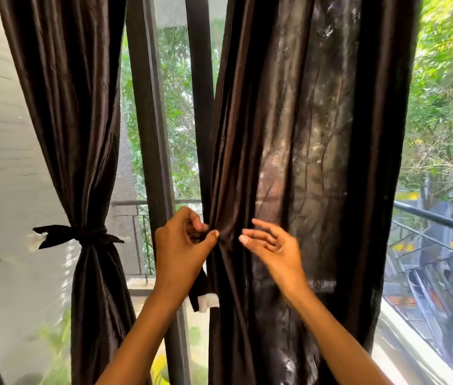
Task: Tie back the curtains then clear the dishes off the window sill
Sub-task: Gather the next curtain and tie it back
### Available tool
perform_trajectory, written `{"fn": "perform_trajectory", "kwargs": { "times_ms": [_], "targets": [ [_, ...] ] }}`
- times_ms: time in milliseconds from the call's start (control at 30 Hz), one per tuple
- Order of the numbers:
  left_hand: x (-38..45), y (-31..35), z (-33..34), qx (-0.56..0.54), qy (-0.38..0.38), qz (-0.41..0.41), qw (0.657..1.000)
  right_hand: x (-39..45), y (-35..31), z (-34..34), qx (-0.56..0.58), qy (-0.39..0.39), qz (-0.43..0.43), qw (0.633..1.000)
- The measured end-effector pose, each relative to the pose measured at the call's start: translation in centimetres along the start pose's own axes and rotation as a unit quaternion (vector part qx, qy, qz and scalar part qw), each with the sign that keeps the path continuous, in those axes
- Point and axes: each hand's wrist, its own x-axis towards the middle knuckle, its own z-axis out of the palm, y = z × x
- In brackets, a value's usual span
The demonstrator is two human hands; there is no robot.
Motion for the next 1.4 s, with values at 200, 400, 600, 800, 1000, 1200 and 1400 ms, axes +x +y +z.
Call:
{"fn": "perform_trajectory", "kwargs": {
  "times_ms": [200,400,600,800,1000,1200,1400],
  "targets": [
    [0.3,-0.2,-0.5,0.009,0.005,0.014,1.0,-2.1,0.2,1.6,-0.25,0.056,-0.202,0.945],
    [0.6,-0.1,-2.1,0.007,-0.014,0.001,1.0,0.4,-0.3,2.1,-0.155,0.022,0.038,0.987],
    [0.7,0.1,-2.4,0.045,0.002,0.005,0.999,1.0,0.3,2.7,-0.018,0.029,-0.035,0.999],
    [-0.9,0.6,-0.8,0.053,0.048,0.046,0.996,-3.5,-0.6,3.4,-0.321,0.125,-0.281,0.896],
    [-1.5,0.9,0.1,0.03,0.046,0.043,0.998,-5.5,-1.0,4.0,-0.453,0.043,-0.275,0.847],
    [-1.8,1.3,-0.1,-0.097,-0.021,-0.049,0.994,-6.4,-2.7,3.5,-0.538,-0.006,-0.23,0.811],
    [-1.0,1.7,0.3,-0.058,0.008,-0.049,0.997,-5.8,-2.0,1.9,-0.493,-0.04,-0.275,0.824]
  ]
}}
